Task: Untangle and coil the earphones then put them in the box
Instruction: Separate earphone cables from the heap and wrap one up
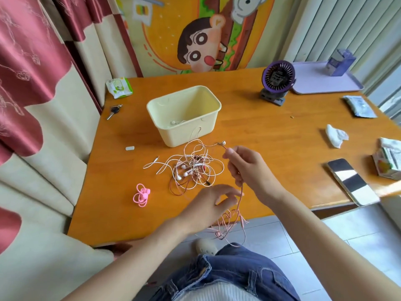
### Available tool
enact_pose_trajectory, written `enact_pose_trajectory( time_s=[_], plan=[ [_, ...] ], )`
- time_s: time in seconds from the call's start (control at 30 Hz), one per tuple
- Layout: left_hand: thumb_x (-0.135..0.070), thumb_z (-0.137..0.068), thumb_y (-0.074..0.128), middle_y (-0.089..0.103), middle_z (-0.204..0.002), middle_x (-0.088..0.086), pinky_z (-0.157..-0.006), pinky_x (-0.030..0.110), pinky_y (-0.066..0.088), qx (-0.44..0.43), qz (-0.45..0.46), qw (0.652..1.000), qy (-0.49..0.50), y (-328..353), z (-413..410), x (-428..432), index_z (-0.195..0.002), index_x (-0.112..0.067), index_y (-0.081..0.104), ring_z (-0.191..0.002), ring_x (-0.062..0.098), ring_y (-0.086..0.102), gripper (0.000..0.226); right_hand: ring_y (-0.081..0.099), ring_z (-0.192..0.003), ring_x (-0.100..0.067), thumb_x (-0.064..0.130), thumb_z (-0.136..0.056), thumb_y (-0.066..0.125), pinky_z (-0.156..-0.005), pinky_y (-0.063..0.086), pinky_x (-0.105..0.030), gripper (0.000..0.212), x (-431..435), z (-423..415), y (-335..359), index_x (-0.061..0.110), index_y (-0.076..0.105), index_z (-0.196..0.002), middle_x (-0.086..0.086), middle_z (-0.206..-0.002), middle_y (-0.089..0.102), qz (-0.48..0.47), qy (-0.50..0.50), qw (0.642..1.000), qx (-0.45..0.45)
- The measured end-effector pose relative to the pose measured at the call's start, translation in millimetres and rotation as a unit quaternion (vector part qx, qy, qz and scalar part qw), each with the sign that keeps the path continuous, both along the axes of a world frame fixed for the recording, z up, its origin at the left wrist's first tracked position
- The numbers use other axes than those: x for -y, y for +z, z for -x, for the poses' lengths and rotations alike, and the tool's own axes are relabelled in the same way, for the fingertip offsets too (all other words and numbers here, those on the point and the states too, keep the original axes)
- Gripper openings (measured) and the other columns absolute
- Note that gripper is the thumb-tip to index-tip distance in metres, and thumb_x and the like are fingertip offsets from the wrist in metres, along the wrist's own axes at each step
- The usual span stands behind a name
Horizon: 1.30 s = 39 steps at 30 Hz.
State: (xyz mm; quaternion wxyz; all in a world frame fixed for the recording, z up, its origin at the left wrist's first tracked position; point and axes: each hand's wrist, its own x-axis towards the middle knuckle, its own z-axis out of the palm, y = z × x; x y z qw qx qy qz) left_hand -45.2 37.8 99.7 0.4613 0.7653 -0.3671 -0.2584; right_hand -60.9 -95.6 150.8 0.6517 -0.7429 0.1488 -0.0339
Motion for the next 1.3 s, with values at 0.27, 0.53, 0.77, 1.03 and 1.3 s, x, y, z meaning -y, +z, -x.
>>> enact_pose_trajectory(
  time_s=[0.27,0.53,0.77,1.03,1.3],
  plan=[
    [-0.037,-0.089,0.06,0.041,-0.077,-0.007,-0.07,0.027,0.035,-0.051,-0.155,0.983,-0.08,-24.7,0.9,-22.5,-0.086,-0.025,0.065,-0.071,0.007,0.04,0.013,0.032,-0.039,-0.004,0.023,-0.1,0.042,-0.038,0.029,-0.015,0.026,33.8,-14.5,18.0,0.014,0.055,-0.079,0.003,-0.054,0.042,-0.057,-0.128,0.99,0.02],
    [-0.015,-0.093,0.056,0.045,-0.067,0.012,-0.058,0.027,0.033,-0.066,0.087,0.985,0.134,4.3,-6.3,-12.6,-0.08,-0.016,0.06,-0.063,0.014,0.04,0.013,0.064,-0.093,-0.015,0.04,-0.1,0.025,-0.087,0.051,-0.025,0.049,16.6,-3.5,-30.5,0.004,0.051,-0.12,-0.007,-0.103,0.066,-0.202,-0.03,0.975,-0.087],
    [-0.018,-0.091,0.059,0.053,-0.069,0.009,-0.063,0.021,0.038,-0.054,0.131,0.961,0.238,17.0,-30.4,-17.3,-0.079,-0.021,0.064,-0.067,0.011,0.045,0.013,0.067,-0.088,-0.008,0.02,-0.096,0.05,-0.09,0.052,-0.028,0.022,-4.8,26.1,-50.3,0.009,0.068,-0.09,0.002,-0.086,0.072,0.096,0.217,0.969,-0.07],
    [-0.015,-0.09,0.06,0.057,-0.071,0.0,-0.061,0.011,0.04,-0.07,0.055,0.98,0.18,12.6,-35.5,-29.2,-0.098,-0.025,0.066,-0.064,0.001,0.052,0.014,0.048,-0.042,-0.007,0.022,-0.1,0.038,-0.049,0.038,-0.015,0.032,15.8,18.4,-14.8,0.018,0.064,-0.083,0.005,-0.051,0.06,0.099,0.071,0.993,-0.006],
    [-0.035,-0.088,0.059,0.042,-0.067,-0.004,-0.059,0.031,0.04,0.053,0.043,0.994,0.089,22.5,-28.8,-10.3,-0.114,-0.037,0.057,-0.058,0.008,0.04,0.026,0.032,-0.041,-0.005,0.034,-0.099,0.034,-0.046,0.029,-0.016,0.048,17.8,17.4,13.6,-0.001,0.066,-0.09,0.01,-0.042,0.047,0.18,0.202,0.961,-0.054]
  ],
)
